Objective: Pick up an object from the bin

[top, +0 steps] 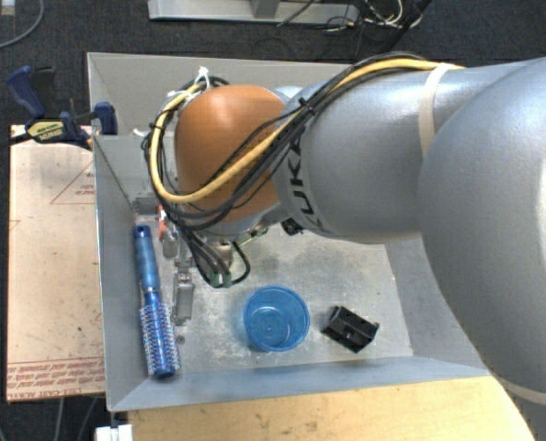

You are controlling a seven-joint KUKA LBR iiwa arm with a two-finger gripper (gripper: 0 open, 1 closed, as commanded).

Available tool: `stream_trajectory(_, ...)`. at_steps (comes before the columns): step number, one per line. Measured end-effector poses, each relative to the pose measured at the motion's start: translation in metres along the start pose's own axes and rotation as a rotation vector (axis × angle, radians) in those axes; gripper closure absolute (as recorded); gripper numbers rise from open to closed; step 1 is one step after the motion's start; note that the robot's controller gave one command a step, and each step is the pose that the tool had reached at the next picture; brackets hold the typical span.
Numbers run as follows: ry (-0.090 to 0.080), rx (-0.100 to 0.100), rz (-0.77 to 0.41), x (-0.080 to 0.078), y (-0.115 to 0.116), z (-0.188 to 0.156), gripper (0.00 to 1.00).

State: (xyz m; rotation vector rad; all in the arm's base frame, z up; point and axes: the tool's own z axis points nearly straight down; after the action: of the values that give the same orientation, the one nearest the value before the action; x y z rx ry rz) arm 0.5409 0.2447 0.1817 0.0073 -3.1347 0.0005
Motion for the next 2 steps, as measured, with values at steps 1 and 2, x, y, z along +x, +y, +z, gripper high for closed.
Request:
stream_trajectory(1,-0.007,-0.002,0.004,-0.002,-0.001,-0.005,0.00)
stream_trajectory(2,0.001,0.000,-0.065,-0.011,-0.007,-0.026,0.00)
